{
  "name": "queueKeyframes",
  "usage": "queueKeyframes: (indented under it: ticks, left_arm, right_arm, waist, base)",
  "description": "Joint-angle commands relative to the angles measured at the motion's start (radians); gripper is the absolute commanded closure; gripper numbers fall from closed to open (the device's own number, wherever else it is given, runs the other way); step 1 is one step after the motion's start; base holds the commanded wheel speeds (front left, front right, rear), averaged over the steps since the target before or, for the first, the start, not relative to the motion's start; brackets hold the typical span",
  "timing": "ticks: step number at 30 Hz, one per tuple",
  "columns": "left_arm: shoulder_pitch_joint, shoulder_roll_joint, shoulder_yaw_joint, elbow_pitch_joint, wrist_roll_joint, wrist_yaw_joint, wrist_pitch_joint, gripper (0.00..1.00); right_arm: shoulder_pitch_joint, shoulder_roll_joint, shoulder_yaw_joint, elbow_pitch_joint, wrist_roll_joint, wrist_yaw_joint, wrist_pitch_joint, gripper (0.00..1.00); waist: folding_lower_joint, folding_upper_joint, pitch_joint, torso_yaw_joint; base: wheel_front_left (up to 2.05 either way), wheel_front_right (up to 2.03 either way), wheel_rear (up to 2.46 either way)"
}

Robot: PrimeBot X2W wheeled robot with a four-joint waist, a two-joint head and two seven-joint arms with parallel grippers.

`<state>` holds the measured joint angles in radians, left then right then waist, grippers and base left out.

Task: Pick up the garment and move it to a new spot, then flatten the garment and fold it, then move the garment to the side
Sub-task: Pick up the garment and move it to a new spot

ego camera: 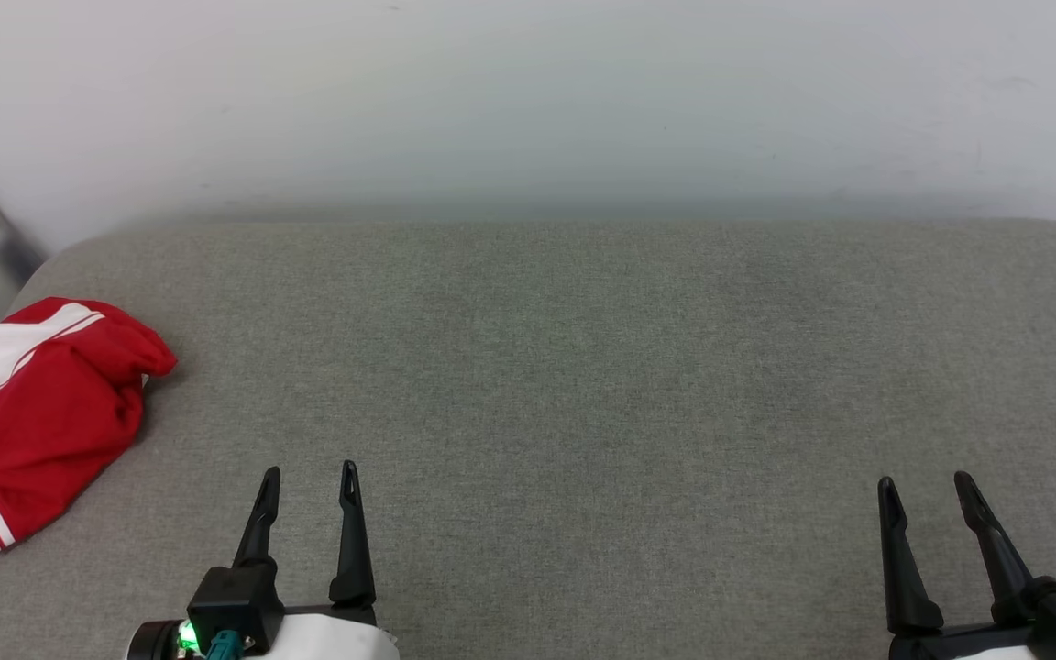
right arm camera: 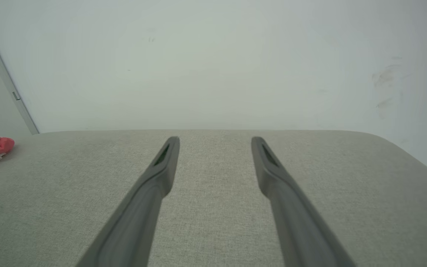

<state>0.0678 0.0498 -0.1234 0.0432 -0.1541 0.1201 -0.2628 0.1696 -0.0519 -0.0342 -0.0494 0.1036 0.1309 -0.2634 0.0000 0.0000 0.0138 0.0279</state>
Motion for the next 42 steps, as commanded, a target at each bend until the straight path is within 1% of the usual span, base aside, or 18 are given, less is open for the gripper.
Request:
queueKeyframes:
  ticks: [1,9,26,29,36,42]
  left_arm:
    - [0.006,0.001,0.001,0.002,-0.001,0.001,-0.003,0.0]
    - [0.009,0.001,0.002,0.009,-0.006,0.001,-0.003,0.0]
    - [0.004,0.001,0.004,0.022,-0.01,0.003,-0.003,0.0]
    - [0.004,0.001,0.008,0.021,-0.012,0.01,-0.003,0.0]
    - [0.0,0.001,0.014,0.021,-0.009,0.02,-0.003,0.0]
    - [-0.01,0.001,0.02,0.018,-0.022,0.027,-0.003,0.0]
  right_arm:
    - [0.013,0.003,0.0,0.003,0.007,0.0,-0.002,0.0]
    - [0.015,0.003,-0.007,0.023,0.045,0.0,-0.002,0.0]
    - [0.019,0.003,-0.001,0.033,0.06,0.0,-0.002,0.0]
    - [0.02,0.003,-0.002,0.032,0.059,0.0,-0.002,0.0]
    - [0.025,0.003,-0.001,0.022,0.056,0.0,-0.002,0.0]
    - [0.029,0.003,-0.004,0.013,0.051,0.0,-0.002,0.0]
  waist:
    - [0.0,0.0,0.0,0.0]
    - [0.0,0.0,-0.002,0.001]
    - [0.0,0.0,-0.007,0.012]
    - [0.0,0.0,-0.008,0.019]
    - [0.0,0.0,-0.006,0.068]
    - [0.0,0.0,0.004,0.148]
  base:
    - [0.0,0.0,0.0]
    - [0.0,0.0,0.0]
    - [0.0,0.0,0.0]
    - [0.0,0.0,0.0]
    - [0.0,0.0,0.0]
    - [0.0,0.0,0.0]
